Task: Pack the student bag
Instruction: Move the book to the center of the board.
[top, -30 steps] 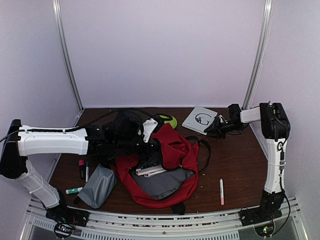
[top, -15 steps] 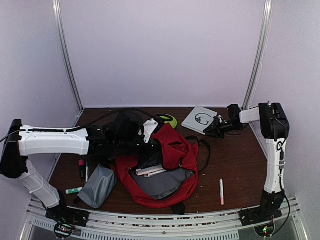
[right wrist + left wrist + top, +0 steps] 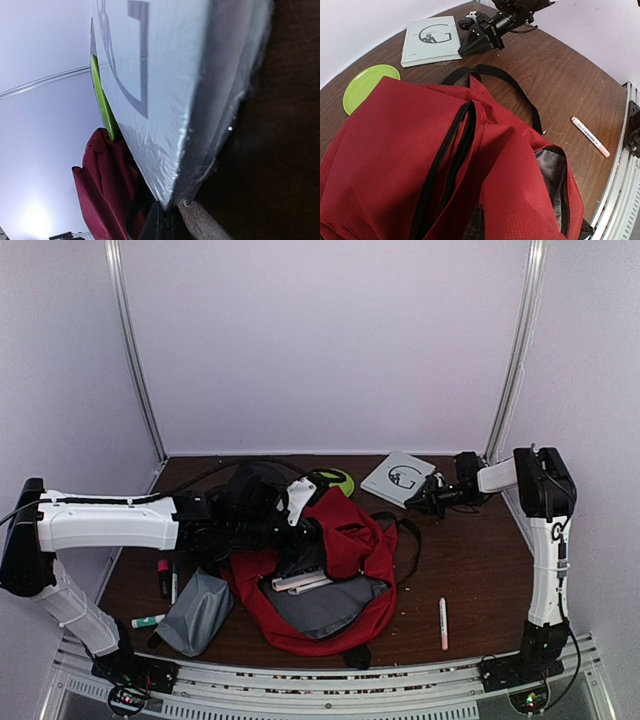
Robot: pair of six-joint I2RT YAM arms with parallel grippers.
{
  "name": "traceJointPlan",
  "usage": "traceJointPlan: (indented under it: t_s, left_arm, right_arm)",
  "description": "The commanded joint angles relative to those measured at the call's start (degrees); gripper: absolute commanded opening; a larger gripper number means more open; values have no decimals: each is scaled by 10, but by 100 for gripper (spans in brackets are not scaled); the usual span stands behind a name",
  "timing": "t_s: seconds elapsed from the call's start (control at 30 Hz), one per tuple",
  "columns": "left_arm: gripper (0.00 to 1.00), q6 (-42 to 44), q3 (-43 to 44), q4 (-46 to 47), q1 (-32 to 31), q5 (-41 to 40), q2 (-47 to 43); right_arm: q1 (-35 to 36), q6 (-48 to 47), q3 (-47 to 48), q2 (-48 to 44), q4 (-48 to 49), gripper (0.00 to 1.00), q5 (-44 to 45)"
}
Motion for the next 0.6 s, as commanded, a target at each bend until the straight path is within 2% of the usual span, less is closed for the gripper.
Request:
traceJointPlan:
  t_s: [0.0,0.17,0.57]
  left_arm:
    - [0,3,12,21,4,-4,1]
    - [0,4,11,20,4,-7,-5]
    - [0,12,-5,21,4,-13,-20]
  right_arm:
    - [3,17,-22,5,39,0,8]
    - [-13,-26,-75,-50,9,0,7]
    - [-94,-415,-157,-168,-387,0,29]
